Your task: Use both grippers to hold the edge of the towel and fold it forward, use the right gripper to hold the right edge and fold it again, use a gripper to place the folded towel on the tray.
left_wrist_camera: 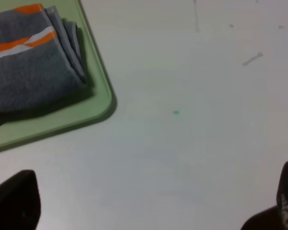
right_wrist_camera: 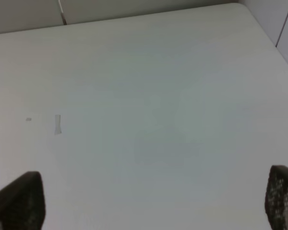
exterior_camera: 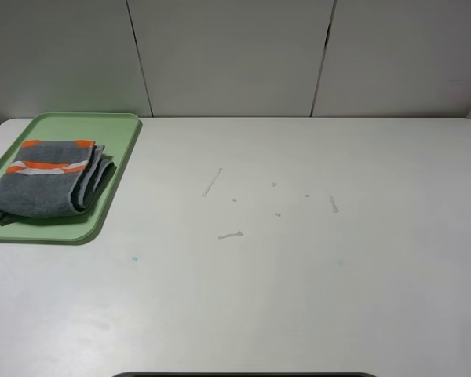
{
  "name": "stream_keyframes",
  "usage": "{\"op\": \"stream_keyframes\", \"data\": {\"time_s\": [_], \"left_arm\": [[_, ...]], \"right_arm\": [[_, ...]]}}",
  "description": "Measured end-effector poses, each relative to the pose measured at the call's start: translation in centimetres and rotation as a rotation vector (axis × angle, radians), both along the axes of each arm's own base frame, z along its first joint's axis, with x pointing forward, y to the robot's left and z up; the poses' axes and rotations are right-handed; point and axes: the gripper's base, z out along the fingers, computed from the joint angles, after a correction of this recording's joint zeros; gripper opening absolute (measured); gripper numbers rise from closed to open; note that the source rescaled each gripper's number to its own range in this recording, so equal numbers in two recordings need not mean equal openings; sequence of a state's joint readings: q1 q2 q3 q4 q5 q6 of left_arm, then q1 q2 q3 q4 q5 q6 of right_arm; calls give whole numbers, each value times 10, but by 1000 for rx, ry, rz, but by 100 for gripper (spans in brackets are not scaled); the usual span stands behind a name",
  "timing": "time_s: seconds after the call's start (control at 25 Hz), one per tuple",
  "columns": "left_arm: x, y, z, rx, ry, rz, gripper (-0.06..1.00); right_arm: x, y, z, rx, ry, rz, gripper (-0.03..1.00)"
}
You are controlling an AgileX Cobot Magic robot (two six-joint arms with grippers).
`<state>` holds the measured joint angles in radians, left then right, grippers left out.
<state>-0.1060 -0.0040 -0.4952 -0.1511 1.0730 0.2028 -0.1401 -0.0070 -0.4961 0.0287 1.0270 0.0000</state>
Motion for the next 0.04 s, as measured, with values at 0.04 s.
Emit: {"op": "stream_keyframes", "data": {"time_s": [0.04], "left_arm": [[0,0,0,0,0,0,100]], "right_arm": [[0,0,0,0,0,0,100]]}}
